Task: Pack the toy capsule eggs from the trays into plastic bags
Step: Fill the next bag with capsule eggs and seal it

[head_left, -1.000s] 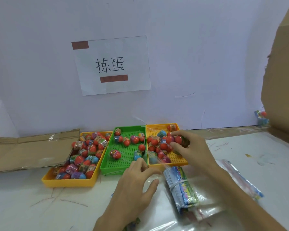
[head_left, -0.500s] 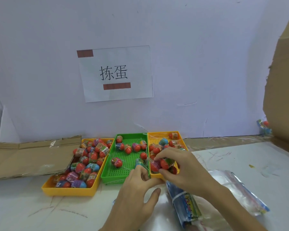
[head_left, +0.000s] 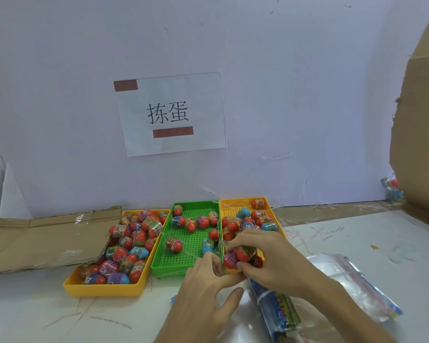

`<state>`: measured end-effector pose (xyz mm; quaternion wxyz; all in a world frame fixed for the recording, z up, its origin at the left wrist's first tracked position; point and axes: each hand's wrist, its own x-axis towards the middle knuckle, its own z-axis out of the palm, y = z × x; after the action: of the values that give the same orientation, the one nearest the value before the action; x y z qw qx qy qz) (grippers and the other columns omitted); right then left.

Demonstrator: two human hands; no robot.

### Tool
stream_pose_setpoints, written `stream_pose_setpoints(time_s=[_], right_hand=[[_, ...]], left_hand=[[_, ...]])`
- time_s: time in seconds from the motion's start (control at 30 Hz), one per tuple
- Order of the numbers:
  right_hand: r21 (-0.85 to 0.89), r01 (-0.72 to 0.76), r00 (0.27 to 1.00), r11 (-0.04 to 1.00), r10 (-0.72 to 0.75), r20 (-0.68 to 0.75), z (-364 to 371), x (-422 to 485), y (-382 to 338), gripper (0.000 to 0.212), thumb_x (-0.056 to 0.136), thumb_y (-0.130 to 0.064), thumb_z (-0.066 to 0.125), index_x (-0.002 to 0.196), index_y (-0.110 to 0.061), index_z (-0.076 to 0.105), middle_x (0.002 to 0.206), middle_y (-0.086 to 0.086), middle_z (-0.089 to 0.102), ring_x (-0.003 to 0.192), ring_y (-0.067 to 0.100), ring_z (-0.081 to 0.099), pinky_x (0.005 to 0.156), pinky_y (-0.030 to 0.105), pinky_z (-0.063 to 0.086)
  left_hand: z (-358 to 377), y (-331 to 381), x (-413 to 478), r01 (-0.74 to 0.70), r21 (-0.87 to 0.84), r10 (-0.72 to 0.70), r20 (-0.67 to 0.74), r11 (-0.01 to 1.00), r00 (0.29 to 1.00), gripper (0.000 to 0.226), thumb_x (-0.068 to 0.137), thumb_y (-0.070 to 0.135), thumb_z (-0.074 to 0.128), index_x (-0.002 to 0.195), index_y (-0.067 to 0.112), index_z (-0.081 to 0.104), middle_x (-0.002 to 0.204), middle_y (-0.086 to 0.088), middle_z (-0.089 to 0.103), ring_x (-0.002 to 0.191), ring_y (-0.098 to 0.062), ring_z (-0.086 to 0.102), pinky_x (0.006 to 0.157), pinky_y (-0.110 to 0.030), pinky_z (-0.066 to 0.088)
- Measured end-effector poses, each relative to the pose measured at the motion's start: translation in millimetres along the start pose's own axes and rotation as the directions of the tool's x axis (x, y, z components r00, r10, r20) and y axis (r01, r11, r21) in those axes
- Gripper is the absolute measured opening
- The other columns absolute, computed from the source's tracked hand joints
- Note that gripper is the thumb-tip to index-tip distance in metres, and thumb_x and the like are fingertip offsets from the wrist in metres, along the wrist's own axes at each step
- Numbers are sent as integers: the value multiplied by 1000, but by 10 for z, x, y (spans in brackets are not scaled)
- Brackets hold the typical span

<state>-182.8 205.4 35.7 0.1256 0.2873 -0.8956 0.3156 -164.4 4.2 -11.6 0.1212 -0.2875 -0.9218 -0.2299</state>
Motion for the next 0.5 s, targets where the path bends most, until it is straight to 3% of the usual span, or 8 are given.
stream_pose_setpoints(time_s=[0.27, 0.4, 0.5], right_hand=[[4, 0, 996, 1000, -1, 89, -15, -8, -37, 34, 79, -24, 59, 109, -34, 72, 105, -21, 68, 103, 2, 62, 87, 29, 52], [-18, -16, 998, 1000, 17, 58, 4, -8, -20, 30, 82, -22, 65, 108, -34, 72, 108, -22, 64, 103, 2, 60, 89, 30, 52], [26, -17, 997, 1000, 15, 79, 19, -7, -29, 29, 82, -21, 67, 107, -35, 73, 109, -23, 58, 106, 3, 58, 91, 28, 49]], left_hand=[[14, -33, -3, 8, -82, -7, 11, 997, 1000, 35, 88, 77, 31, 115, 65, 49, 100, 15, 38, 104, 0, 37, 82, -22, 31], [6, -34, -4, -18, 0, 18, 61, 1000, 998, 58, 84, 90, 7, 122, 69, 46, 102, 25, 27, 108, 3, 30, 83, -21, 26], [9, -29, -1, -8, 7, 8, 72, 1000, 997, 64, 80, 92, -2, 111, 66, 48, 101, 27, 24, 109, 4, 27, 84, -22, 25]])
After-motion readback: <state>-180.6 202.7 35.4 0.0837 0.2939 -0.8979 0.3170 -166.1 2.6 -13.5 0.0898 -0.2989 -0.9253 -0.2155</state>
